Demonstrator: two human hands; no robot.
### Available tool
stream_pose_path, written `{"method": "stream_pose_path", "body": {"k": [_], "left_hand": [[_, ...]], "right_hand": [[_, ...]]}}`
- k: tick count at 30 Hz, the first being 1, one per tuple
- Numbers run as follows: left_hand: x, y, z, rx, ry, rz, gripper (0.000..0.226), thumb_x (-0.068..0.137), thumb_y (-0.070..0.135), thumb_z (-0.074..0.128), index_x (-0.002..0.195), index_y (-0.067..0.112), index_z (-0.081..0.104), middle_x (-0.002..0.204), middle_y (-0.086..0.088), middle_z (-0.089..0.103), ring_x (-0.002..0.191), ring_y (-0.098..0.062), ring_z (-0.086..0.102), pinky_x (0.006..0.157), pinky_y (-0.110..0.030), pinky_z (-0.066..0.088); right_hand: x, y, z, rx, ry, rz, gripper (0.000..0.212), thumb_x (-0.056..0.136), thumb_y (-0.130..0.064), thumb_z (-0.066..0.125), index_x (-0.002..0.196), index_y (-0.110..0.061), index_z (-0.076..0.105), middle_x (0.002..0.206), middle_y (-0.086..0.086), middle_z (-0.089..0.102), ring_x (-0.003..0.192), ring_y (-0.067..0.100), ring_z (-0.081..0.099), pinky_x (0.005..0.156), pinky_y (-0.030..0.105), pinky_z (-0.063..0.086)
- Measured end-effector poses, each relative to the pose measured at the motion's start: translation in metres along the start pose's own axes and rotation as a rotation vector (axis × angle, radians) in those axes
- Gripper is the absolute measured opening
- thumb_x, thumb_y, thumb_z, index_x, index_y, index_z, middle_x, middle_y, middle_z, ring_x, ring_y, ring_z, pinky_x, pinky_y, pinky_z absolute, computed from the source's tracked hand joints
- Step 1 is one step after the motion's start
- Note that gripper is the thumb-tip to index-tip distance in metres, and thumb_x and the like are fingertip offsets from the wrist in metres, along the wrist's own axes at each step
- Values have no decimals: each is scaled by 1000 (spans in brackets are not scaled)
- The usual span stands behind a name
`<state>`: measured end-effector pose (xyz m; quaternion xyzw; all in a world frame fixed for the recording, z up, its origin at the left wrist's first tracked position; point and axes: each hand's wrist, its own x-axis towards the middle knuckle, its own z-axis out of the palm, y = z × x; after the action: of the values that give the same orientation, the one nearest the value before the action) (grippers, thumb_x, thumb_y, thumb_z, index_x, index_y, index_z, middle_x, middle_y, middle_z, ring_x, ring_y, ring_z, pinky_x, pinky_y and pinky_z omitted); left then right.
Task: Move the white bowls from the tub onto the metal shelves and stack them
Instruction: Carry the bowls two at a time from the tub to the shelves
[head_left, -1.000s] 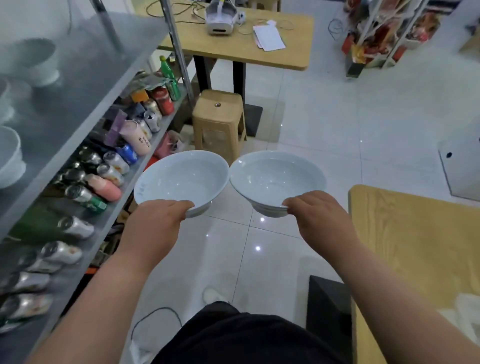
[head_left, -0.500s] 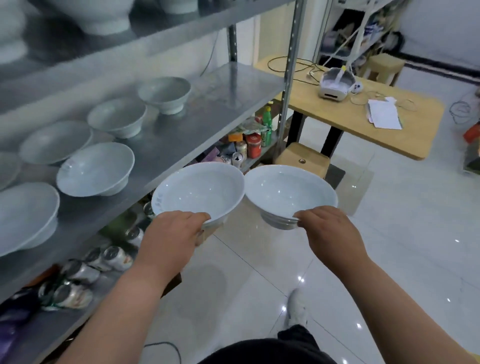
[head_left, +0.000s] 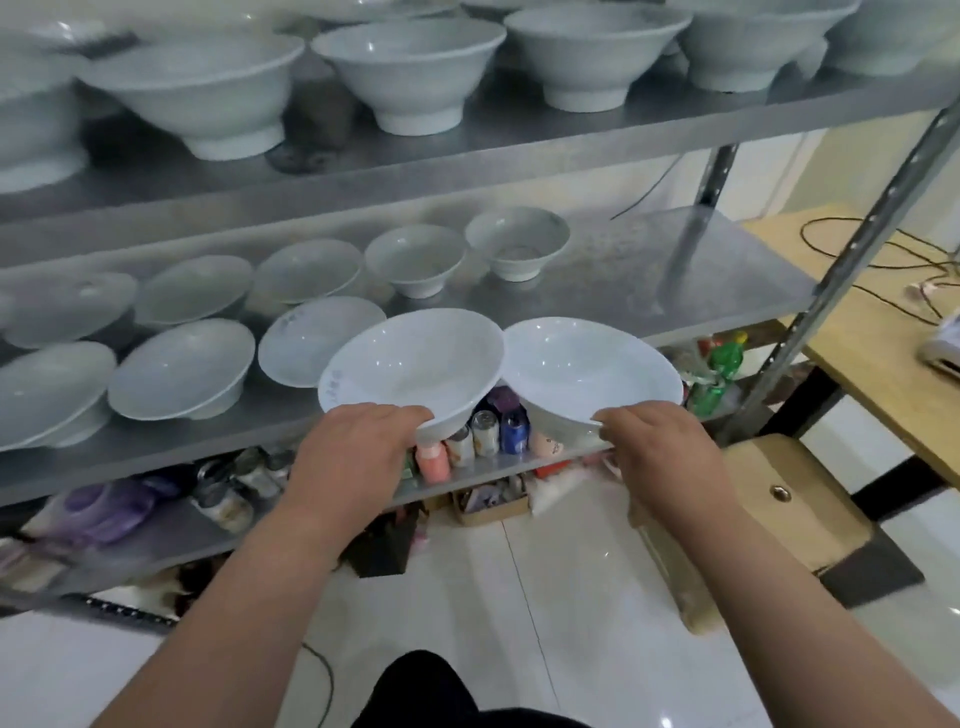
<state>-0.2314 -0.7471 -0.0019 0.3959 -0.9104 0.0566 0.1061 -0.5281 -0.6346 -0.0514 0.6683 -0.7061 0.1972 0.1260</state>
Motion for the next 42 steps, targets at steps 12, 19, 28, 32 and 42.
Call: {"method": "stream_pose_path", "body": {"k": [12,19,28,32,42], "left_hand": [[129,-59,41,-170,159,-103,30,90,10,55,116,19,67,99,-10,72,87,-35,64,71,-40,51],[210,-97,68,-66,169,-65,24,86,14,50,102,17,68,88,-16,69,79,-39,63,65,-40,50],[312,-112,112,13,76,-251,29,95,19,50,121,22,62,115,-16,67,106,-37,62,88,-41,48],[332,-113,139,19,50,-285,29,95,19,50,122,18,60,116,-18,65,109,-37,61,88,-43,47],[347,-117,176,70,-87,-266,29,93,14,52,121,13,57,113,-19,63,103,-39,60,82,-45,48]], "right_hand": [[145,57,56,2,78,-103,32,65,2,81,94,-10,72,79,9,72,72,35,65,64,38,52],[224,86,90,-29,232,-185,25,71,6,72,92,-8,73,80,15,71,71,39,65,60,39,52],[323,124,142,-55,88,-177,25,80,-5,56,98,-12,72,90,16,71,84,39,64,72,39,53],[347,135,162,-74,-89,-108,29,92,-13,50,114,-21,67,111,10,68,105,33,59,87,35,47],[353,143,191,-178,-297,-99,39,97,-16,44,129,-33,57,125,5,62,115,32,57,92,38,48]]}}
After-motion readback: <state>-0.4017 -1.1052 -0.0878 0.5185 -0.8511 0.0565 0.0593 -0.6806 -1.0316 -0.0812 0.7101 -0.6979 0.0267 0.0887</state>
